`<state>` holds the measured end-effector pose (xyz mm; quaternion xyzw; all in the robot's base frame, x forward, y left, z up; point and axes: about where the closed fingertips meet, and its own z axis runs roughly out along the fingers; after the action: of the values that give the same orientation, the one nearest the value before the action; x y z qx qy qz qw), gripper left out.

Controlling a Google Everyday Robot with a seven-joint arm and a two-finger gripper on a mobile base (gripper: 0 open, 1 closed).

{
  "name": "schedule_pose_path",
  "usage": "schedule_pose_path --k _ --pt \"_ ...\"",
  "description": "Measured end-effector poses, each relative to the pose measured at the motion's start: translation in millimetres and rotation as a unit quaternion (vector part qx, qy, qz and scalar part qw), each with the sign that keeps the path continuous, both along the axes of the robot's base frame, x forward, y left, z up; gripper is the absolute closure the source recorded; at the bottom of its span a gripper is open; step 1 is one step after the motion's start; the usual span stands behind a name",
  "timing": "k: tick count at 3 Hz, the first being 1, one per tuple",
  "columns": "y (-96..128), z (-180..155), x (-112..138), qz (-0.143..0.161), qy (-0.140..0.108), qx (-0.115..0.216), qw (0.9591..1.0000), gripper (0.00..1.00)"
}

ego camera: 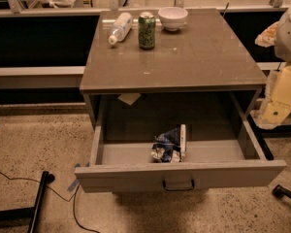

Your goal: Pick blue chip bag from top drawer and place on counter

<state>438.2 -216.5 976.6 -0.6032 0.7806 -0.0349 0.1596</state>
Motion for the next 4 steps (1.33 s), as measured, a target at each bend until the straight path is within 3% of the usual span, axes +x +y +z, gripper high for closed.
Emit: schedule_pose_path --k 1,2,3,4 --pt "0 0 0 0.0 0.0 0.0 1.0 0.0" --pt "-2 -14 9 -0.025 0.013 0.006 0.9996 0.0" --pt "-6 -64 26 -0.098 0.04 0.041 0.9936 0.0" --pt "-5 -145 43 -0.199 0.049 0.056 0.9771 0.0"
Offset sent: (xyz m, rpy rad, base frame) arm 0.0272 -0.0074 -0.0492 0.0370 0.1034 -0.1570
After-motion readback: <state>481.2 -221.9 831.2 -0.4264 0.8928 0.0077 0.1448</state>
